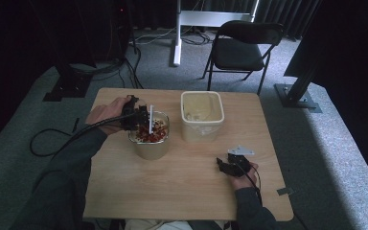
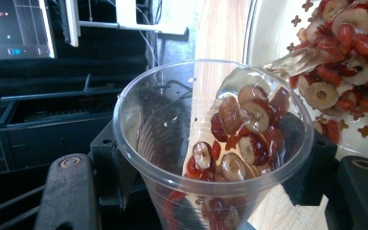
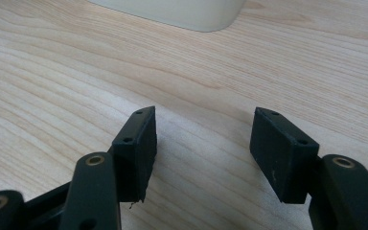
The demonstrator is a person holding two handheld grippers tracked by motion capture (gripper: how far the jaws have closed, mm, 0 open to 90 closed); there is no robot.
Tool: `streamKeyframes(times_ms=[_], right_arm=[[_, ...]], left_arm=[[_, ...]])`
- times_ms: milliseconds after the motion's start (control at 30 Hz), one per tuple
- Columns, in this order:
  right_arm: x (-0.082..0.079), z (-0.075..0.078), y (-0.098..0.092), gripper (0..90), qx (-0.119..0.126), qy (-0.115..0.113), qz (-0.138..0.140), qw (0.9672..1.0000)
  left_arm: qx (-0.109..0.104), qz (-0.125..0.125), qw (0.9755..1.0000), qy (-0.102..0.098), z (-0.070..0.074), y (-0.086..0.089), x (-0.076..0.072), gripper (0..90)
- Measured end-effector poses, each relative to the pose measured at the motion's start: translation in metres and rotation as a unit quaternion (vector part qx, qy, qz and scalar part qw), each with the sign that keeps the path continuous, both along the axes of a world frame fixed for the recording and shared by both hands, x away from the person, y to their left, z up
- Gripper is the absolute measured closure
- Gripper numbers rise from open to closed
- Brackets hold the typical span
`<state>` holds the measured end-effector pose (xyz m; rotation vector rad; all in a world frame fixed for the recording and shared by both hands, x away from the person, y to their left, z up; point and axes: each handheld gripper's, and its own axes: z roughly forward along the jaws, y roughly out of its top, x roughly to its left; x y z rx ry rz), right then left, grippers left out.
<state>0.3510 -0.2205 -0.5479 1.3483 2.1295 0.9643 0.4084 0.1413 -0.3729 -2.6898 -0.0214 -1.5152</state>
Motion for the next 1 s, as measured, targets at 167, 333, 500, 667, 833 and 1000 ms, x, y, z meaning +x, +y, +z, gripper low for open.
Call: streamKeyframes(times_ms=[167, 333, 500, 667, 833, 1000], right_arm=[[0.0000, 0.0000, 0.0000, 41.7, 0.000, 0.000, 0.000, 1.0000], [0.0000, 0.0000, 0.0000, 41.7, 0.000, 0.000, 0.000, 1.0000], [0.0000, 0.0001, 0.0000, 41.7, 0.000, 0.000, 0.000, 1.0000], [0.0000, 0.0001, 0.0000, 41.7, 0.000, 0.000, 0.000, 1.0000], [0.0000, 0.0000, 0.0000, 41.7, 0.000, 0.000, 0.000, 1.0000], [0.0001, 0.0000, 0.0000, 41.7, 0.000, 0.000, 0.000, 1.0000]], left_arm=[[0.006, -0.003, 1.0000, 0.001, -0.0007, -0.0025, -0.0001, 33.2], [0.022, -0.007, 0.9997, -0.001, 0.0000, -0.0074, -0.0011, 33.3], [0.024, -0.006, 0.9997, 0.001, 0.0012, -0.0084, 0.0013, 33.3], [0.022, -0.012, 0.9997, 0.001, 0.0000, -0.0096, -0.0025, 33.3], [0.031, 0.005, 0.9995, 0.000, -0.0018, -0.0035, 0.0053, 33.3], [0.044, -0.001, 0.9990, 0.000, -0.0046, -0.0075, 0.0043, 33.4]])
